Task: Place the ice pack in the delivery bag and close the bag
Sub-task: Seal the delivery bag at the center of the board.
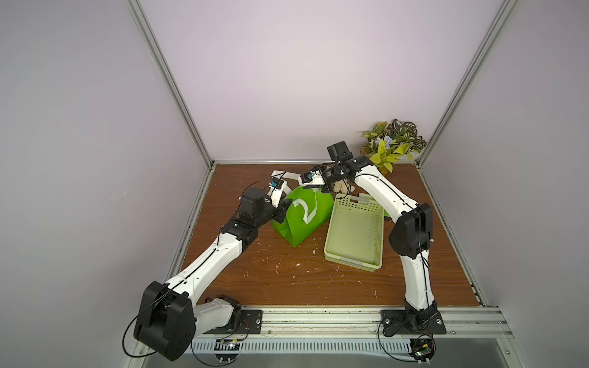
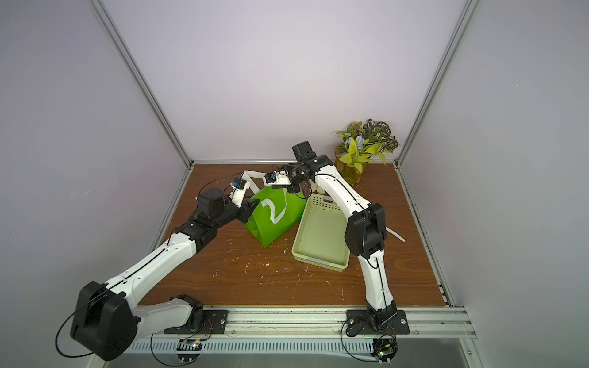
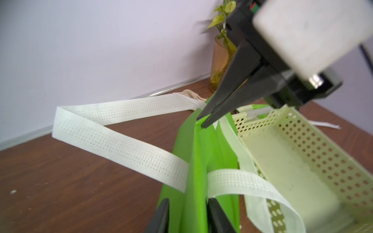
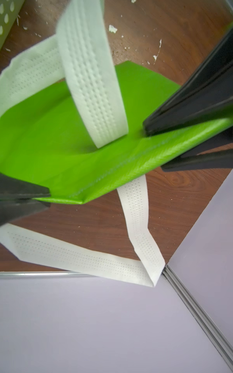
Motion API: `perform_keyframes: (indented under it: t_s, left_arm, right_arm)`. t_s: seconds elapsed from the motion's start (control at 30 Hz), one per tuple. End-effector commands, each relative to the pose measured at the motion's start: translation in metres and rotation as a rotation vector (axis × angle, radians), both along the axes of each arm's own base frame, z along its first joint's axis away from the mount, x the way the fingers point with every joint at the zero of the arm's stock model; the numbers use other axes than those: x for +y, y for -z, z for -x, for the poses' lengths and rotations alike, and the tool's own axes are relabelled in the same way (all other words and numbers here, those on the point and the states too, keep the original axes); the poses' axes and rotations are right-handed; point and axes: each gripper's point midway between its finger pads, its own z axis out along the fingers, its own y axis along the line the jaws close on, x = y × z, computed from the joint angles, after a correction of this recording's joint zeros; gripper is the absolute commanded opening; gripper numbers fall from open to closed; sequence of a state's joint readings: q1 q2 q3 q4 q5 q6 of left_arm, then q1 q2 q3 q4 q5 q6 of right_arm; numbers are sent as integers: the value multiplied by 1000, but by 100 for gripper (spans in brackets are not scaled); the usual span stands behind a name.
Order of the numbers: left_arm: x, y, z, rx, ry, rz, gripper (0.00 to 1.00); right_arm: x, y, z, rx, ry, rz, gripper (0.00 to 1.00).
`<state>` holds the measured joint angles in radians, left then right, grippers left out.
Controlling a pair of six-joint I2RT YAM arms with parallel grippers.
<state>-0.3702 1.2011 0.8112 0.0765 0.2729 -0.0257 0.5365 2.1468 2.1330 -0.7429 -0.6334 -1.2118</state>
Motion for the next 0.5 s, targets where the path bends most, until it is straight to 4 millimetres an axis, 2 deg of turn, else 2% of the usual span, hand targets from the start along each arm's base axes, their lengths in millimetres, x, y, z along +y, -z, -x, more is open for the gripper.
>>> perform_keyframes:
  t_s: [0.0, 0.13, 0.17, 0.23, 0.27, 0.4, 0.47]
  left_arm:
    - [5, 3, 5, 24, 5, 0, 27]
    - [7, 7, 8, 34, 12, -13, 5]
    - [7, 6, 8, 27, 14, -14, 0]
    - [6, 3, 9, 15, 20, -6, 0]
    - [6, 2, 8, 8, 20, -4, 0]
    - [5, 1, 7, -4, 27, -11, 0]
    - [6, -1, 6, -15, 26, -21, 0]
  right_arm:
    - [-10, -12, 0, -6, 37, 11, 0]
    - [-12, -16, -3, -14, 48, 9, 1]
    - [-13, -17, -4, -17, 53, 8, 7]
    - [-17, -19, -9, -24, 70, 9, 24]
    - [-20, -21, -13, -28, 80, 8, 30]
    - [-30, -27, -26, -43, 116, 1, 39]
    - [-34, -27, -32, -47, 129, 2, 40]
